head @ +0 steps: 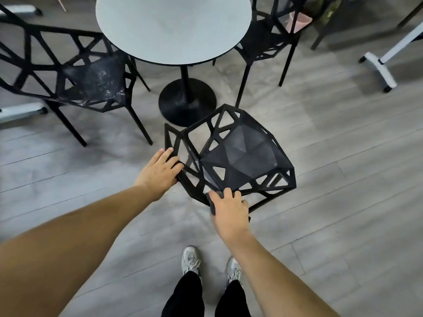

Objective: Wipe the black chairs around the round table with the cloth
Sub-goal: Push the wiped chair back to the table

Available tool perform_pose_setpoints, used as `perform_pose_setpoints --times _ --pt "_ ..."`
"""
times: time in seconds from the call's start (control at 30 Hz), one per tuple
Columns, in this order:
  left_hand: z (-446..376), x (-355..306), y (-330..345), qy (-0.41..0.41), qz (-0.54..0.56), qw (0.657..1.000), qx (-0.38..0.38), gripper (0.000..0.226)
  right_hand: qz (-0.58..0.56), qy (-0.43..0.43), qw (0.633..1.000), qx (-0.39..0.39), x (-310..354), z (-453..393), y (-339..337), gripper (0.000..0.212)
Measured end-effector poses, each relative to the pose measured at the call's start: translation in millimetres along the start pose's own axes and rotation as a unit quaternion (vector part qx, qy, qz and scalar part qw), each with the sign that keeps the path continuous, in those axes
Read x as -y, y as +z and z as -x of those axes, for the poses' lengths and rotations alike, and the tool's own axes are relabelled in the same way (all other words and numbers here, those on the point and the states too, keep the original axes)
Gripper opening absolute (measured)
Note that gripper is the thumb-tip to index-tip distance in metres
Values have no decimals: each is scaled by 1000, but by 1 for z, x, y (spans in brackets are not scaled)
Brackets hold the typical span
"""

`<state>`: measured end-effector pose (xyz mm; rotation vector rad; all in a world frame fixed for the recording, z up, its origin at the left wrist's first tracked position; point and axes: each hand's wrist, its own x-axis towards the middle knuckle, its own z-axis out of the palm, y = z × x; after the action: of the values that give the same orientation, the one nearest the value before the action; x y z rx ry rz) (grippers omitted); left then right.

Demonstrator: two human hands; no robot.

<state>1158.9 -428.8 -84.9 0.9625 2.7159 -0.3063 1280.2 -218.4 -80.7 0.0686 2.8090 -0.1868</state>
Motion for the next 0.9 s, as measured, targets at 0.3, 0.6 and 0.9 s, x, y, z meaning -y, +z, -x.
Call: perform_pose_setpoints --times 0.3,0.6,0.9 --pt "60 -91 7 -98 61 993 -22 45 35 -68 997 15 -57 59 11 62" --pt "90 -243 -7 -192 98 976 -31 38 72 -128 989 15 -182 109 9 51" --pt "72 -362 -38 -175 135 975 -17 60 125 -153 980 18 -312 119 -17 33"
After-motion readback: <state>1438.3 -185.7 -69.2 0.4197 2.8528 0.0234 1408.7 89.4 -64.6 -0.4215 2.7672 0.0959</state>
